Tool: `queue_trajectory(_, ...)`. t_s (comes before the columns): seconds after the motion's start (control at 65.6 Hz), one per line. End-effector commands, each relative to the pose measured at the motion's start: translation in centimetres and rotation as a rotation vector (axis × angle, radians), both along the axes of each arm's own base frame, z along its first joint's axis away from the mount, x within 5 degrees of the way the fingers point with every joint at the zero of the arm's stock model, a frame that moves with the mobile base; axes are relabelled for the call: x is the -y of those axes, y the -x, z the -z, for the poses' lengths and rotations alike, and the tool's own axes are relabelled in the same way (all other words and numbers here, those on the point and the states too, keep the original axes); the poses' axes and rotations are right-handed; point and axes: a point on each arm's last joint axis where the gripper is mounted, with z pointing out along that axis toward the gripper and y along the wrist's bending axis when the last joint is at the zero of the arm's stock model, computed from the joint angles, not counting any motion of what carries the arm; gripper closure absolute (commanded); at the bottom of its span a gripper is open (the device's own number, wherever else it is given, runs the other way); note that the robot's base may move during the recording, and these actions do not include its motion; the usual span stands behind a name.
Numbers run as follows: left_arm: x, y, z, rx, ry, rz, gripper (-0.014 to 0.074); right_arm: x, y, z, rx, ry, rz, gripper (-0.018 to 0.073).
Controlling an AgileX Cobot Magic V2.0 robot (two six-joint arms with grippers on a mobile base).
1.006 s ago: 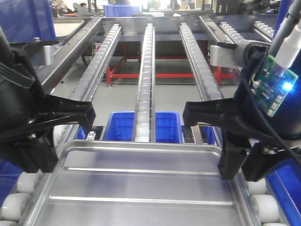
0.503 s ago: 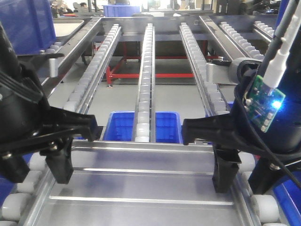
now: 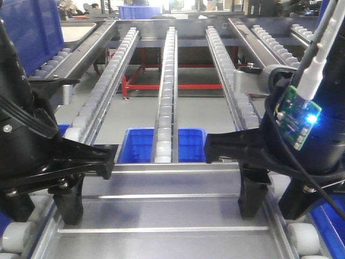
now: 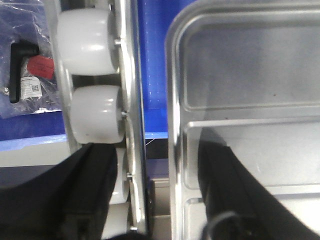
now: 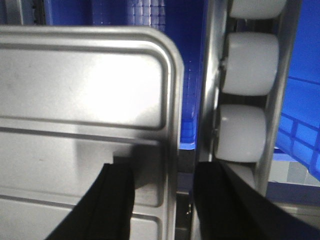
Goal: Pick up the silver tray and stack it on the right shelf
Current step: 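Close both grippers on the silver tray's side rims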
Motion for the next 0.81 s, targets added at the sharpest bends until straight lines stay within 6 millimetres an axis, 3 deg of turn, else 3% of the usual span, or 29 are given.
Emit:
queue_trajectory(0.0, 0.5, -0.2, -1.5, 0.054, 0.05, 0.011, 0.0319, -0.4, -0.6, -1.7, 0.082, -0.043, -0.02, 0.0154)
queue_trajectory(0.548, 0.5, -0.2, -1.5, 0.054, 0.05, 0.011, 0.0319, -0.3, -0.6, -1.6, 0.076, -0.038, -0.017, 0.0157)
queue_trajectory(0.792, 0.5, -0.2, -1.5, 0.054, 0.05, 0.011, 0.0319, -0.4, -0.8, -0.5, 0.037, -0.011, -0.016, 0.0157)
